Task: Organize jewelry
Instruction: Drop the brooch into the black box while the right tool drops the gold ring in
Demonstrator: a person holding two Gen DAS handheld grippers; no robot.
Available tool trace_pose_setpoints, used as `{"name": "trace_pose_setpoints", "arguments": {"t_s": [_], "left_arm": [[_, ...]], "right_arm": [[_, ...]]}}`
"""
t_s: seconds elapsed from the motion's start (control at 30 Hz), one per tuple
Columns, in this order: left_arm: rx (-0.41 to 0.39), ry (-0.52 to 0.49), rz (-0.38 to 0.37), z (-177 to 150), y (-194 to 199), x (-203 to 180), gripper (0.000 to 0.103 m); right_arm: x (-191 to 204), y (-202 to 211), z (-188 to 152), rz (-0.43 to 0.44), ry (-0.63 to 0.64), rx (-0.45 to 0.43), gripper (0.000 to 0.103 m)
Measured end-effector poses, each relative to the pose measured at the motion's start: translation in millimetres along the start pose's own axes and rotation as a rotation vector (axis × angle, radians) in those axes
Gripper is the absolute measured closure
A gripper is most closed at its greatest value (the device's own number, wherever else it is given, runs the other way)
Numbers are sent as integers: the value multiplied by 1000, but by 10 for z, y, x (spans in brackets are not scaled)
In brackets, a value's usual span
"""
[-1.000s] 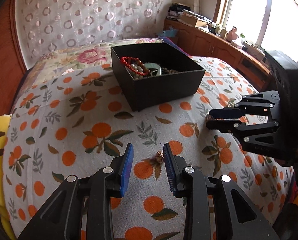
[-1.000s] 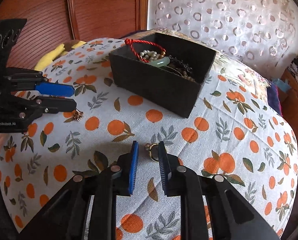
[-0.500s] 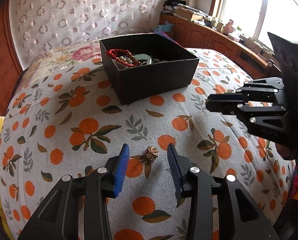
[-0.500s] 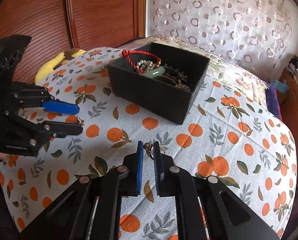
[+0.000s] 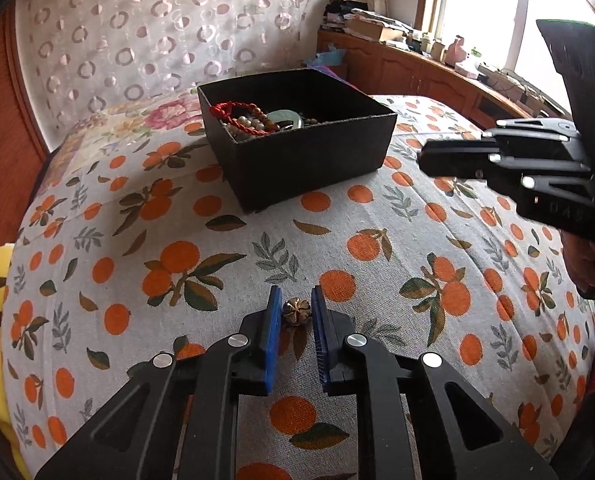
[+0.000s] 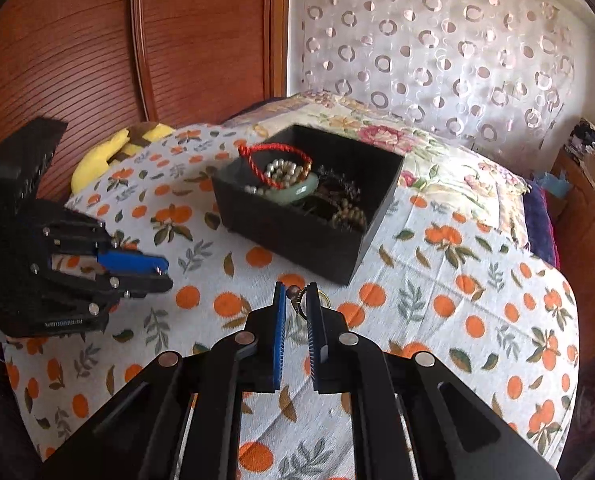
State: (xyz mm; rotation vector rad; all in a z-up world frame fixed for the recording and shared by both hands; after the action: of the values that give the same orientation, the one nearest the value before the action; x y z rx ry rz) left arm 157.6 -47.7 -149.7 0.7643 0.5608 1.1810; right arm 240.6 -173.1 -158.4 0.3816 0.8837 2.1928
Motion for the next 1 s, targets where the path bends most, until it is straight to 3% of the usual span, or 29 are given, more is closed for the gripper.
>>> {"name": "trace_pose_setpoints", "arguments": {"t_s": [0.3,0.57,0.63,0.67,0.73,1.0], "left_arm": [[-93,31,18,367,206,91,89],[-174,25,29,856,230,137,89],[-182,25,30,931,203,129,89],[-185,25,30,951,187,131,89],[-185,29,35,1001,137,145,89],[-177,64,48,1137,-6,217,89]], "right_arm": [[-153,-24,403,-15,-12,-80,92],[-294,-188,512,-2,-63,-74,91],[-318,-186,518,3,-76,-77,89],[-317,-184,520,10,-77,-81,82],[-332,-165,529,10,-82,-90,77],[-405,0,473,-17,-116,-107,77]]}}
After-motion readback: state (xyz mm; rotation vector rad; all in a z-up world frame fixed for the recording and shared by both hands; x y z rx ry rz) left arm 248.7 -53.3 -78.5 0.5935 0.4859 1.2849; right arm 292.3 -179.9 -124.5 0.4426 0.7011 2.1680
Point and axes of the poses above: each gripper's, at about its wrist camera, not at the fingertips, and y roughly against the way its jaws point, x to its left, z to its top, the point moved 7 cm from there along -y, roughly the way its jaws point, and after that the axes turned 3 degrees about z, right-handed, at the moved point
